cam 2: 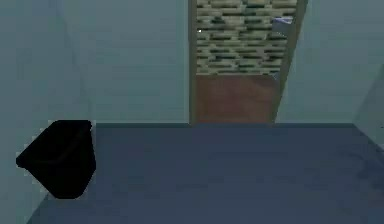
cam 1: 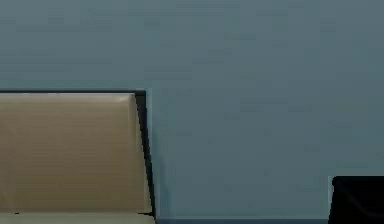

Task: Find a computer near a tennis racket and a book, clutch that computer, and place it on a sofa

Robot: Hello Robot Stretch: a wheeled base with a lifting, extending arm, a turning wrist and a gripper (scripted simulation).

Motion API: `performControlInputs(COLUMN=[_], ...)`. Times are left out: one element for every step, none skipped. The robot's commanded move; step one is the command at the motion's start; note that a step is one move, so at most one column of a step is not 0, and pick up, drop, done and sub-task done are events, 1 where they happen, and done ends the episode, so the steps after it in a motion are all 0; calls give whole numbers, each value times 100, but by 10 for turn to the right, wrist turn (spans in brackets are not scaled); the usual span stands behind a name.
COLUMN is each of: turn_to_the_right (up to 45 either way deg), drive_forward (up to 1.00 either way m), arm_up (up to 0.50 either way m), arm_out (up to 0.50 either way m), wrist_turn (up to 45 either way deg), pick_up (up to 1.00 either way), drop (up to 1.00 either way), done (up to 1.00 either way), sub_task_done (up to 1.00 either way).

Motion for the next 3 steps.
performControlInputs(turn_to_the_right=[-450,-450,-120], drive_forward=[0,0,0], arm_up=[0,0,0], arm_out=[0,0,0], wrist_turn=[0,0,0], pick_up=[0,0,0], drop=[0,0,0], done=[0,0,0], sub_task_done=[0,0,0])
